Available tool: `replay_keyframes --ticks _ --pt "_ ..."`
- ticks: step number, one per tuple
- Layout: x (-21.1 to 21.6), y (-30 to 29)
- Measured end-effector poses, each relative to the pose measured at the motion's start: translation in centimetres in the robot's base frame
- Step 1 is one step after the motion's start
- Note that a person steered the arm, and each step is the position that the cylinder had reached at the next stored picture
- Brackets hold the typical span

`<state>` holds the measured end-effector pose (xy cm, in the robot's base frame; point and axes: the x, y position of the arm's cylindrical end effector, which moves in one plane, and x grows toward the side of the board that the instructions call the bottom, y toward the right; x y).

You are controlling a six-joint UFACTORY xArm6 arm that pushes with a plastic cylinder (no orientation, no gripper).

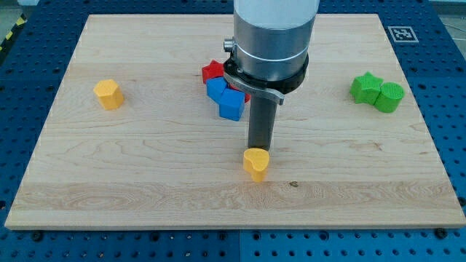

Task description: Move the yellow heart to the bottom of the green star

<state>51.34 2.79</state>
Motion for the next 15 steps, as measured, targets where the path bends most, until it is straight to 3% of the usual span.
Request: replay_keyframes --ticks 2,7,9,10,12,14,15 --pt "2.9 -7.8" --pt "3.4 11.8" --pt "3.0 12.1" --pt "2.4 11.1" --pt "-2.8 11.4" --pt "-6.6 7.2" --pt "-8.0 9.1"
